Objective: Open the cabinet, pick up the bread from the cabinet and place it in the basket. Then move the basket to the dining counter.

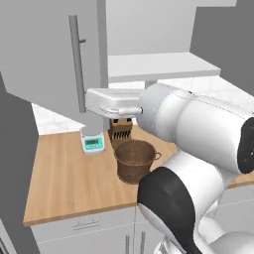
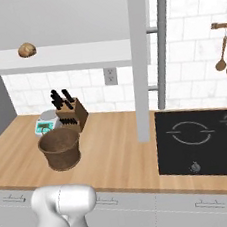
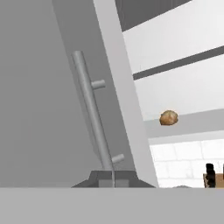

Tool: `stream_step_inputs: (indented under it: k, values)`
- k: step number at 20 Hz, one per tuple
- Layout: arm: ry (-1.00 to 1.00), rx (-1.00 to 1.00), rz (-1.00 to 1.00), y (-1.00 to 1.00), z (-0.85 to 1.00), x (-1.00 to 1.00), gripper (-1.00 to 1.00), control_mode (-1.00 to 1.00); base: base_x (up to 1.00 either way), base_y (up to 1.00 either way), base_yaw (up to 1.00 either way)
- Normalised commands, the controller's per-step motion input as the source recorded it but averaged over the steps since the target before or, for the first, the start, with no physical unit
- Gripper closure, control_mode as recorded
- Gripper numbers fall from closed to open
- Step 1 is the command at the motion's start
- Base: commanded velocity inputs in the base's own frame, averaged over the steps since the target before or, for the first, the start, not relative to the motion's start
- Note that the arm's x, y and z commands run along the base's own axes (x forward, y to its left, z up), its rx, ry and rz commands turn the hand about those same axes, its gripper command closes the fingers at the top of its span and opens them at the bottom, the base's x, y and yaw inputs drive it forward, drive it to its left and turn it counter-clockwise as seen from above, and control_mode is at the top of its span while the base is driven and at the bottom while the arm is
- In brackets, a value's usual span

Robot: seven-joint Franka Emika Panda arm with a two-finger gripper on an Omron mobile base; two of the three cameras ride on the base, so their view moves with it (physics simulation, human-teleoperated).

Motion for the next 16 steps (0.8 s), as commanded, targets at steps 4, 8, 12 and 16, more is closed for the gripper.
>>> stream_step_inputs:
  k: [4,8,12,16]
  values:
    - [0.02,0.41,-0.10,-1.00,0.23,-0.93,1.00,-1.00,0.00,0.00,0.00]
    - [0.20,0.71,-0.13,-0.91,0.15,-0.31,1.00,-1.00,0.00,0.00,0.00]
    - [0.31,0.73,0.02,-0.54,0.05,0.02,1.00,-1.00,0.00,0.00,0.00]
    - [0.37,0.62,0.43,-0.04,-0.02,0.81,1.00,-1.00,0.00,0.00,0.00]
